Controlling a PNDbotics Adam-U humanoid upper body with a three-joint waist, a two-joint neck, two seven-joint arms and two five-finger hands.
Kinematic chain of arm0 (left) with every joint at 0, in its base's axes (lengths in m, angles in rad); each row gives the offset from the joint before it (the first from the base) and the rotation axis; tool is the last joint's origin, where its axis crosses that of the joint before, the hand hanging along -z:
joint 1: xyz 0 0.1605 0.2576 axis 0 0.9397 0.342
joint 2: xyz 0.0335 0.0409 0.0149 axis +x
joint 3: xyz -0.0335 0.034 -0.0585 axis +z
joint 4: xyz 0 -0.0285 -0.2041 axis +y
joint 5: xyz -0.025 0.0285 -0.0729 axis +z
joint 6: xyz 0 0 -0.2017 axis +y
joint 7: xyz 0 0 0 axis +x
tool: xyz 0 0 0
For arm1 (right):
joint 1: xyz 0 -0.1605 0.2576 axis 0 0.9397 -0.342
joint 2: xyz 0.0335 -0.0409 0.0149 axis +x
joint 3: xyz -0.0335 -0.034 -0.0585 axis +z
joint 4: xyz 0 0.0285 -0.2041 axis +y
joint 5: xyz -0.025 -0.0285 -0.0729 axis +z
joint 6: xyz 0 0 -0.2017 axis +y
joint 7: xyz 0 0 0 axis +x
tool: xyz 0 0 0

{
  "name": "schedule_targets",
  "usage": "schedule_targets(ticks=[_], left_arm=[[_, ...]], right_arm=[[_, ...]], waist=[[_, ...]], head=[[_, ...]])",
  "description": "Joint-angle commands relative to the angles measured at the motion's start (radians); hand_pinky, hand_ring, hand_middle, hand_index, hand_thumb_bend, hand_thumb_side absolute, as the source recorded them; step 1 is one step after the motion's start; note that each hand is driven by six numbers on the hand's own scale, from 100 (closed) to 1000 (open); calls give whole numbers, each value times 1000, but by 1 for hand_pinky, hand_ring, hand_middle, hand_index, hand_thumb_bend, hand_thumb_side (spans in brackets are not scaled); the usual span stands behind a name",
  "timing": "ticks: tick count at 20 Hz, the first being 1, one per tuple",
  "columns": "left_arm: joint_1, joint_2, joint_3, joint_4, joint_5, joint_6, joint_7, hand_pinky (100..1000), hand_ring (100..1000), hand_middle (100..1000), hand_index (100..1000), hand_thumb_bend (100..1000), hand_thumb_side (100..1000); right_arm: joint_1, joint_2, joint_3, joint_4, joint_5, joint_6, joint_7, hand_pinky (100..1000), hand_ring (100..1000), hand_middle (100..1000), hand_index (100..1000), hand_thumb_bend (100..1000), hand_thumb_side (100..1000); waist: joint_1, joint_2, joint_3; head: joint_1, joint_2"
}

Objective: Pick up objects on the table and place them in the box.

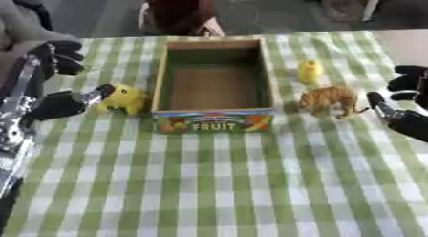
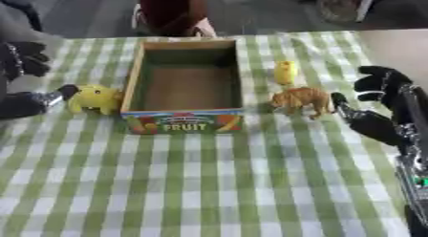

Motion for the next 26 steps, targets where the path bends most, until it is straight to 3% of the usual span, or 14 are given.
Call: schedule_targets(ticks=[1,6,11,21,26], left_arm=[[-59,119,-31,44,-56,-4,-55,702,655,633,787,790,100],[-168,234,-140,168,-137,-20,-135,733,692,660,798,811,100],[-263,215,-223,306,-222,-41,-220,741,703,653,780,810,102],[-377,94,-220,574,-389,-157,-387,770,732,664,784,808,100],[-403,51,-200,629,-479,-191,-436,778,745,677,793,803,100]], right_arm=[[-8,-21,3,-8,3,-3,7,649,674,576,769,403,100],[-11,-22,9,-7,3,-5,13,649,674,575,769,405,100],[-10,-21,11,-7,2,-6,15,649,673,575,769,403,100],[-13,-22,10,-11,-3,-10,8,648,671,575,768,403,100],[-12,-19,11,-10,-4,-11,9,648,670,575,767,402,100]], waist=[[0,-18,-5],[1,-24,-20],[2,-28,-26],[-6,-30,-26],[-9,-29,-24]], head=[[2,2],[11,3],[15,7],[15,13],[12,15]])
